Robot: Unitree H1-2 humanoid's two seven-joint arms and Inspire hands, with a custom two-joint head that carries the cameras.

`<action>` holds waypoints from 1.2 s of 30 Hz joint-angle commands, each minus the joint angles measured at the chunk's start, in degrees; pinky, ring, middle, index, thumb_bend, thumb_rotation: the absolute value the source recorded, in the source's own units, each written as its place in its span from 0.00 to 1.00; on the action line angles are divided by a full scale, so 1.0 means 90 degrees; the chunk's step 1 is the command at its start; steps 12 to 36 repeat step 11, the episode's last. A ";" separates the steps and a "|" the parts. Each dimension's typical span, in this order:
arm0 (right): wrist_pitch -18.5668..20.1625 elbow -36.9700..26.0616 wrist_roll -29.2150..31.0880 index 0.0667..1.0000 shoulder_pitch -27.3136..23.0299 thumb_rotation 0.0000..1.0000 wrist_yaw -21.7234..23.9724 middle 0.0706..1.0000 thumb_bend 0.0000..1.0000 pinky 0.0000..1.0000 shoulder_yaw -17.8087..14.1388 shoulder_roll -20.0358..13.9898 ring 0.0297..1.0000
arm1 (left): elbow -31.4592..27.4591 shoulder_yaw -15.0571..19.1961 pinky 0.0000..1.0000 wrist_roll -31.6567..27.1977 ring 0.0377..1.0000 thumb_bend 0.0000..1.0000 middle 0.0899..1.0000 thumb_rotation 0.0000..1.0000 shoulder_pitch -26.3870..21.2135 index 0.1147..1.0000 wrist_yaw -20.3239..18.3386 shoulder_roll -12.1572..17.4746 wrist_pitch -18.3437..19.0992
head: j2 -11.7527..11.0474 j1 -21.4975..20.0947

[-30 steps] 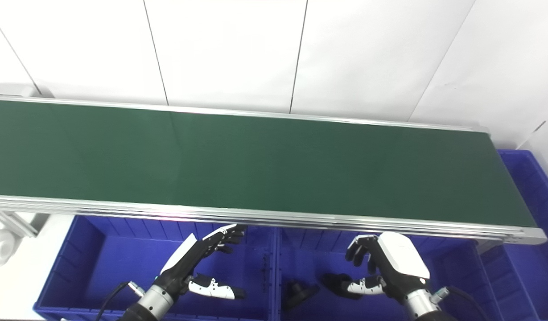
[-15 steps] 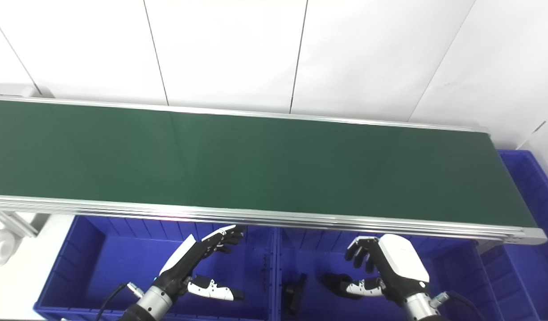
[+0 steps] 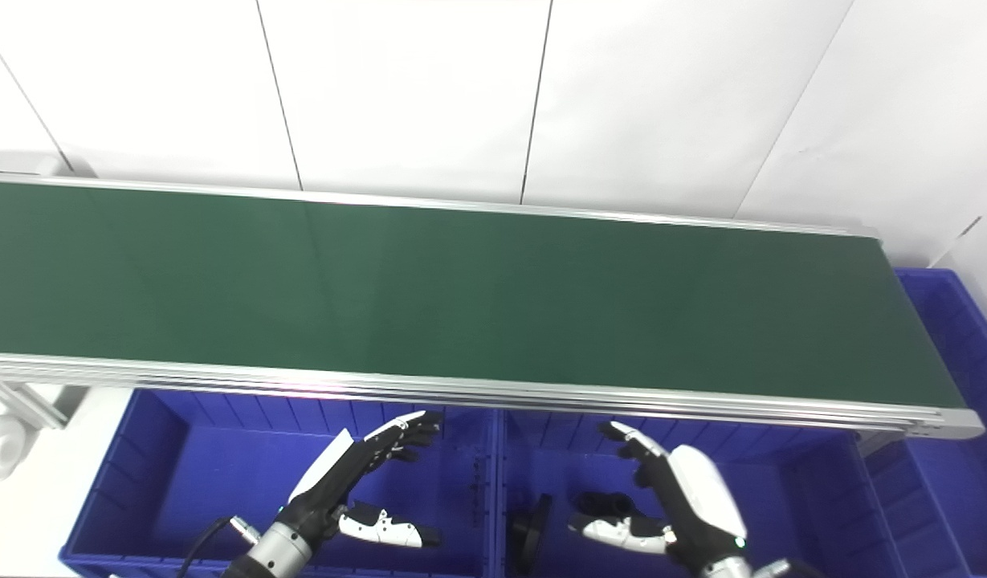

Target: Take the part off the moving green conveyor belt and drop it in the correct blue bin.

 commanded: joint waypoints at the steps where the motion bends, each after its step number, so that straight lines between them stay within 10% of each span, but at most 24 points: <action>1: -0.0417 -0.0063 0.0122 0.86 0.0034 0.44 -0.0266 0.85 0.66 0.72 -0.0017 0.0170 0.80 | -0.0219 0.0037 0.76 -0.0076 0.82 0.65 0.85 0.23 -0.0027 0.85 0.0048 -0.0057 -0.0067 | -0.0001 0.0043; 11: -0.0684 0.0330 0.1083 0.90 0.0013 0.47 -0.0116 0.88 0.61 0.72 0.0019 0.0909 0.80 | -0.0324 0.0130 0.76 -0.0099 0.83 0.64 0.86 0.27 0.0125 0.86 0.0106 -0.0038 -0.0193 | 0.0056 0.0219; 36: -0.0684 0.0330 0.1083 0.90 0.0013 0.47 -0.0116 0.88 0.61 0.72 0.0019 0.0909 0.80 | -0.0324 0.0130 0.76 -0.0099 0.83 0.64 0.86 0.27 0.0125 0.86 0.0106 -0.0038 -0.0193 | 0.0056 0.0219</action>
